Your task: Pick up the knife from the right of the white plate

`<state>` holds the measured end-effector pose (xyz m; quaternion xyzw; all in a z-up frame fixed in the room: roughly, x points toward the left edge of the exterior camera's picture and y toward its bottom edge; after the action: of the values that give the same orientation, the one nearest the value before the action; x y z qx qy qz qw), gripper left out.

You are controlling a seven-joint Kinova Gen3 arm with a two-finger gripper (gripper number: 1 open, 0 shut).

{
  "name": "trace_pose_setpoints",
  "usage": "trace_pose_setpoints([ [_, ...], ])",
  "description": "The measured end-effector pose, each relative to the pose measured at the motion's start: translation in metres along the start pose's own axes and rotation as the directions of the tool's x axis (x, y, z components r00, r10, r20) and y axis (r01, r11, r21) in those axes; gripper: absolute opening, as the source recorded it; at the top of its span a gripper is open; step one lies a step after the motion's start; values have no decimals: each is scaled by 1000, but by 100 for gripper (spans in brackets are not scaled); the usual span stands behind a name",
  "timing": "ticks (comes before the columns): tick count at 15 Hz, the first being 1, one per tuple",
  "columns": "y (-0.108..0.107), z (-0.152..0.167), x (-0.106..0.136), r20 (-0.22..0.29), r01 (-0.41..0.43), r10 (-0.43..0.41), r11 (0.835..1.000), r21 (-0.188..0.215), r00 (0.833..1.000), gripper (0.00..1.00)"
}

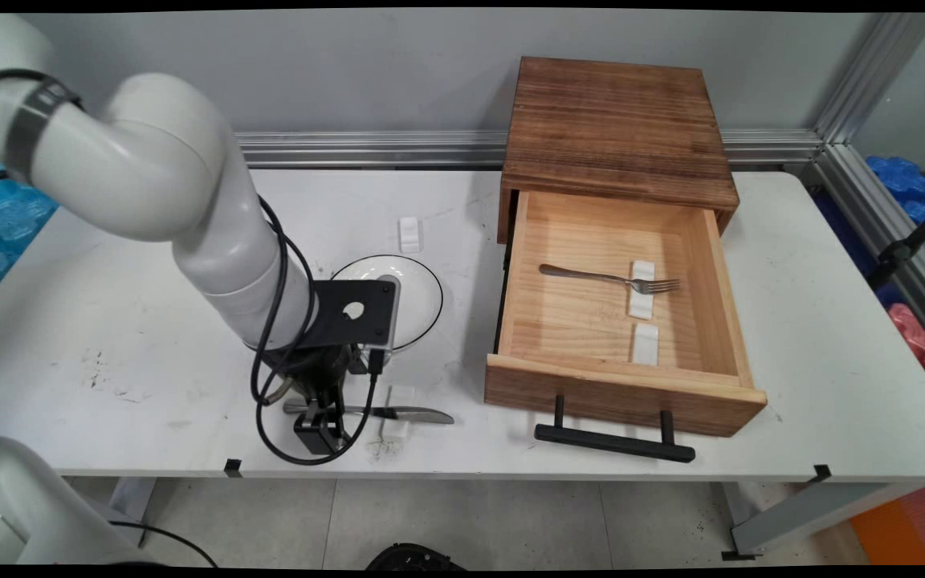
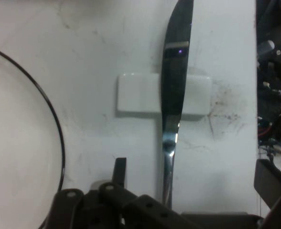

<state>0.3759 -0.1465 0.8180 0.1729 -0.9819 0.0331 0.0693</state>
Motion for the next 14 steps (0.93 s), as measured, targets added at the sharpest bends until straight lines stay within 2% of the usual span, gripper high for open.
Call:
trace_pose_setpoints([
  [7, -16, 30, -1, 13, -6, 6, 999, -37, 1000, 100],
  [14, -22, 37, -7, 11, -10, 11, 997, -71, 1000, 100],
])
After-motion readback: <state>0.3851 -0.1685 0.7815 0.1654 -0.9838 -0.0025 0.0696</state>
